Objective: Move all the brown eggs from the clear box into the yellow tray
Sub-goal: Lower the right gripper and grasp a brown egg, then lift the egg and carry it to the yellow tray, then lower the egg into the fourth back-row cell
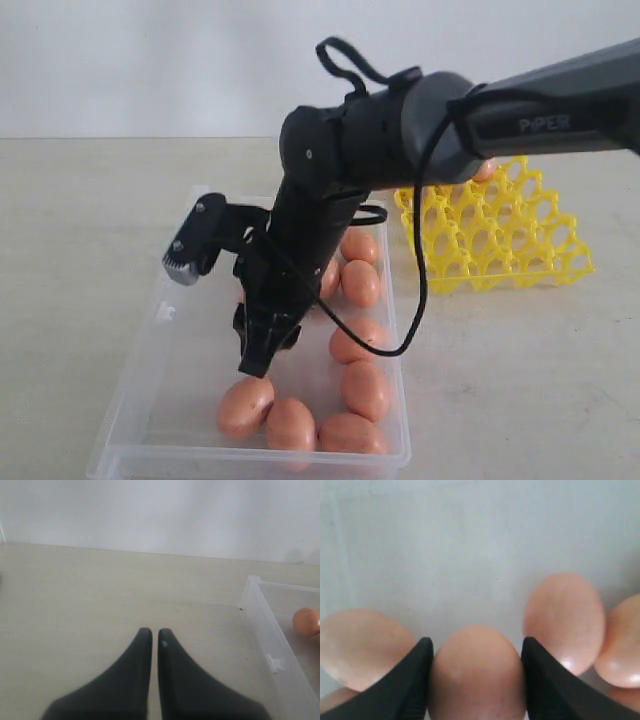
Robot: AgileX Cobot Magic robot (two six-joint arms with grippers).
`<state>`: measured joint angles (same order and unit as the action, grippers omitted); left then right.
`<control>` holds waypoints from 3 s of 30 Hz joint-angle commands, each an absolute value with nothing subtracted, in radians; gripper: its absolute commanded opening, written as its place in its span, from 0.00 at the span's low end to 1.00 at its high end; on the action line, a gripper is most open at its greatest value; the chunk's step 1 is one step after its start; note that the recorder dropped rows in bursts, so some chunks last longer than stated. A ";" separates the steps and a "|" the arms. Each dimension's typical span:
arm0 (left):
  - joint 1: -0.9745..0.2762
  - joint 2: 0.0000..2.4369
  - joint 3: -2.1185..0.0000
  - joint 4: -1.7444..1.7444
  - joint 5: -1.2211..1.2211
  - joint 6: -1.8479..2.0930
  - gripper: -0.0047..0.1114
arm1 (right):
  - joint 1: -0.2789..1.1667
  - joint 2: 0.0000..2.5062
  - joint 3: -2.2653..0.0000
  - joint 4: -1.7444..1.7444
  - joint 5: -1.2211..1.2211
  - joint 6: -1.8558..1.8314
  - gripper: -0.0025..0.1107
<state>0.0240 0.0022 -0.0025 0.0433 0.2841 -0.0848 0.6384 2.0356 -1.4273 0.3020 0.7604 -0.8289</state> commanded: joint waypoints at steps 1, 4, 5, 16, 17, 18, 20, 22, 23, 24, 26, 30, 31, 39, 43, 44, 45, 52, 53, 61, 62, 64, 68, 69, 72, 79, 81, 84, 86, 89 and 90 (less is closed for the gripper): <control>0.027 0.000 0.000 0.041 0.279 -0.083 0.08 | 0.638 1.897 -1.430 0.287 0.767 -0.700 0.02; 0.027 0.000 0.000 0.041 0.279 -0.083 0.08 | 0.638 1.806 -1.400 0.205 0.772 -0.505 0.02; 0.027 0.000 0.000 0.041 0.279 -0.083 0.08 | 0.638 1.773 -1.367 0.161 0.745 -0.431 0.02; 0.027 0.000 0.000 0.041 0.277 -0.083 0.08 | 0.360 1.376 -0.665 0.095 -0.280 0.268 0.02; 0.027 0.000 0.000 0.041 0.277 -0.083 0.08 | 0.316 1.354 -0.612 0.124 -0.388 0.300 0.02; 0.027 0.000 0.000 0.041 0.277 -0.083 0.08 | 0.274 1.340 -0.568 0.162 -0.482 0.323 0.02; 0.027 0.000 0.000 0.041 0.277 -0.083 0.08 | 0.200 1.335 -0.520 0.227 -0.604 0.371 0.02; 0.027 0.000 0.000 0.041 0.277 -0.083 0.08 | 0.142 1.338 -0.512 0.236 -0.639 0.387 0.02; 0.027 0.000 0.000 0.041 0.277 -0.083 0.08 | 0.115 1.339 -0.514 0.225 -0.648 0.386 0.02; 0.027 0.000 0.000 0.041 0.277 -0.083 0.08 | 0.091 1.339 -0.524 0.210 -0.655 0.386 0.02; 0.027 0.000 0.000 0.041 0.277 -0.083 0.08 | 0.049 1.339 -0.553 0.191 -0.663 0.394 0.02; 0.027 0.000 0.000 0.041 0.277 -0.083 0.08 | -0.132 1.468 -0.778 0.044 -0.668 0.676 0.02; 0.027 0.000 0.000 0.041 0.277 -0.083 0.08 | -0.195 1.572 -0.882 -0.202 -0.671 0.923 0.02; 0.027 0.000 0.000 0.041 0.277 -0.083 0.08 | -0.351 2.166 -1.316 -0.979 -1.221 1.509 0.02; 0.027 0.000 0.000 0.041 0.277 -0.083 0.08 | -0.379 2.287 -1.417 -1.000 -1.221 1.455 0.02; 0.027 0.000 0.000 0.041 0.277 -0.083 0.08 | -0.381 2.302 -1.435 -1.022 -1.221 1.419 0.02; 0.027 0.000 0.000 0.041 0.277 -0.083 0.08 | -0.381 2.306 -1.446 -1.042 -1.218 1.390 0.02; 0.027 0.000 0.000 0.041 0.277 -0.083 0.08 | -0.377 2.308 -1.470 -1.172 -0.949 1.125 0.02; 0.027 0.000 0.000 0.041 0.277 -0.083 0.08 | -0.377 2.308 -1.470 -1.172 -0.921 1.096 0.02; 0.027 0.000 0.000 0.041 0.277 -0.083 0.08 | -0.377 2.335 -1.470 -1.171 -0.809 1.037 0.02; 0.027 0.000 0.000 0.041 0.277 -0.083 0.08 | -0.377 2.342 -1.470 -1.171 -0.809 1.037 0.02; 0.027 0.000 0.000 0.041 0.277 -0.083 0.08 | -0.377 2.363 -1.474 -1.171 -0.830 1.037 0.02; 0.027 0.000 0.000 0.041 0.277 -0.083 0.08 | -0.377 2.398 -1.479 -1.149 -0.892 1.035 0.02; 0.027 0.000 0.000 0.041 0.277 -0.083 0.08 | -0.377 2.404 -1.479 -1.148 -0.892 1.035 0.02; 0.027 0.000 0.000 0.041 0.277 -0.083 0.08 | -0.377 2.405 -1.479 -1.144 -0.866 1.035 0.02; 0.027 0.000 0.000 0.041 0.277 -0.083 0.08 | -0.377 2.405 -1.479 -1.139 -0.849 1.035 0.02; 0.027 0.000 0.000 0.041 0.277 -0.083 0.08 | -0.377 2.405 -1.479 -1.139 -0.849 1.035 0.03; 0.027 0.000 0.000 0.041 0.277 -0.083 0.08 | -0.377 2.405 -1.479 -1.150 -0.849 1.035 0.15; 0.027 0.000 0.000 0.041 0.277 -0.083 0.08 | -0.377 2.405 -1.479 -1.170 -0.849 1.035 0.26; 0.027 0.000 0.000 0.041 0.277 -0.083 0.08 | -0.377 2.405 -1.479 -1.179 -0.849 1.035 0.40; 0.027 0.000 0.000 0.041 0.277 -0.083 0.08 | -0.377 2.405 -1.479 -1.179 -0.849 1.035 0.42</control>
